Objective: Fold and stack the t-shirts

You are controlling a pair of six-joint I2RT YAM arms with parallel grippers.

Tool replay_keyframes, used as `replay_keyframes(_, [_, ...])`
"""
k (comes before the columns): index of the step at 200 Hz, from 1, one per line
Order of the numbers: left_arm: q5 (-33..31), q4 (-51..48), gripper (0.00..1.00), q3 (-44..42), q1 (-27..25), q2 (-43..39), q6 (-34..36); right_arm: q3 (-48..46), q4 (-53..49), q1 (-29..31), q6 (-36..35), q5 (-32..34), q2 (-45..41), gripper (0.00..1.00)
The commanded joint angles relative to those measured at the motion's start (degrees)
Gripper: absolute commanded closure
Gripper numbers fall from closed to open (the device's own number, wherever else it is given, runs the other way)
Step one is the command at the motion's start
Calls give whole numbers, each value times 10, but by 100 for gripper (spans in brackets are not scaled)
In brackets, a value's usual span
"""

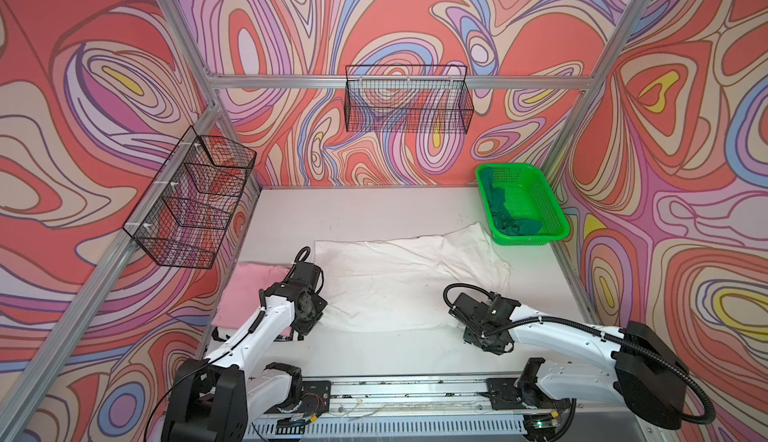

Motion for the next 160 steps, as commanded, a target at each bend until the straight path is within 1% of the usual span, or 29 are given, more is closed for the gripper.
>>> replay_keyframes(1, [-7,-20,100,7,-2,-9,3,1,-4,4,12,39,4,54])
replay_keyframes(8, [-7,-20,100,7,-2,-10,4,-5,4,3,11,33,4,59])
replay_keyframes(27, [-9,-21,100,8,-2,-10,4,-18,25,4,10,19,-4,77])
replay_keyframes(42, [-8,-20,100,7,-2,-10,4,-22,25,4,12,18,-17,84])
replay_keyframes(67, [-7,-17,100,9,-2,-6,4,-21,10,4,15,26,-45,100])
replay_keyframes(88, [-7,-19,100,15,-2,-4,7,3,-23,4,17,40,-67,100])
replay_keyframes(135, [-17,-36,100,31,-2,-7,12,115,-141,3,6,110,-110,100])
replay_keyframes(160, [-25,-50,100,42,-2,-10,14,158,-180,2,-3,136,-134,100])
